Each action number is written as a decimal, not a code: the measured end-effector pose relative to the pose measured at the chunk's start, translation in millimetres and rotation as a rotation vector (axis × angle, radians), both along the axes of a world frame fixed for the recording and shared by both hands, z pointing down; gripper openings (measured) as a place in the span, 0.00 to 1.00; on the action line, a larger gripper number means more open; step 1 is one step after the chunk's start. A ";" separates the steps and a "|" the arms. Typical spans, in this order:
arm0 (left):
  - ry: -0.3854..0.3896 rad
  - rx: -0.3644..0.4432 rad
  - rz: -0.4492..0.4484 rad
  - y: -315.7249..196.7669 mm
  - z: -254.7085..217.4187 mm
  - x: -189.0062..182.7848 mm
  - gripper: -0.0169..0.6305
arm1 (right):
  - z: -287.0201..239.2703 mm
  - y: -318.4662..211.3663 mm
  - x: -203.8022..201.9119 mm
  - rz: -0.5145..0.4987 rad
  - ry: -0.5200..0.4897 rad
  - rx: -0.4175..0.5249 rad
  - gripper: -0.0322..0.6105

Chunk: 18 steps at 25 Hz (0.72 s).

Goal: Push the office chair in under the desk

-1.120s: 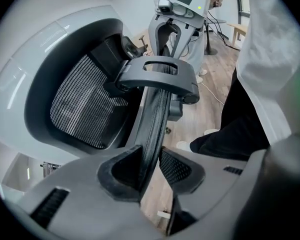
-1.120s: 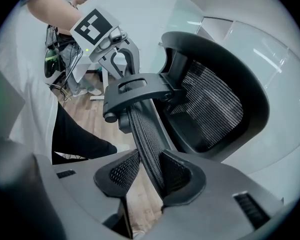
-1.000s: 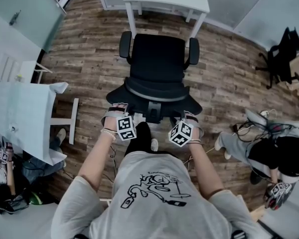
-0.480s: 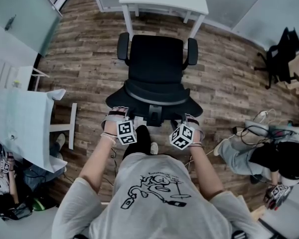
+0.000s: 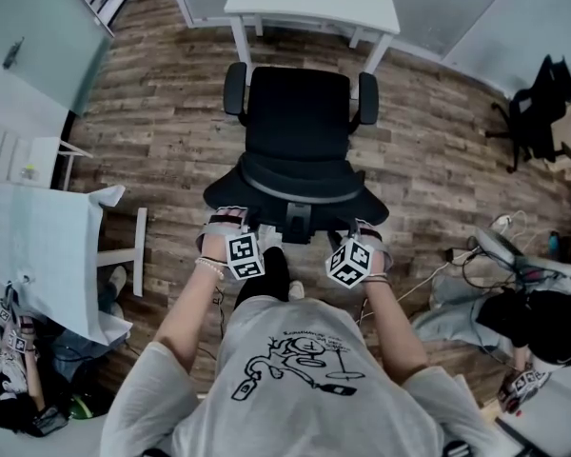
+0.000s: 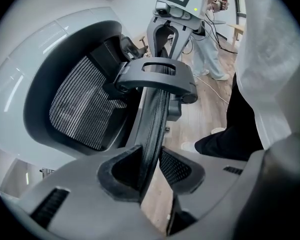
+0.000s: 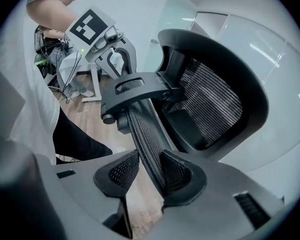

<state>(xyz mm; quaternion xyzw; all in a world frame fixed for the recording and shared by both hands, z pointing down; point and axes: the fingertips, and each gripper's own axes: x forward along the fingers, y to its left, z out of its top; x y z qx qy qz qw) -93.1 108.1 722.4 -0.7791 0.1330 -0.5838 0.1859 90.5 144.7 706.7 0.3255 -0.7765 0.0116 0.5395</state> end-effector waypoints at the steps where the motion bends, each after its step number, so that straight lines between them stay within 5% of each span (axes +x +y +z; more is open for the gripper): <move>1: -0.001 0.000 0.004 -4.7 0.2 0.0 0.20 | 0.3 -4.4 -0.1 0.005 0.000 -0.001 0.30; 18: 0.008 -0.015 0.063 -79.4 -1.7 2.2 0.20 | -1.3 -76.6 1.3 0.058 -0.008 -0.029 0.30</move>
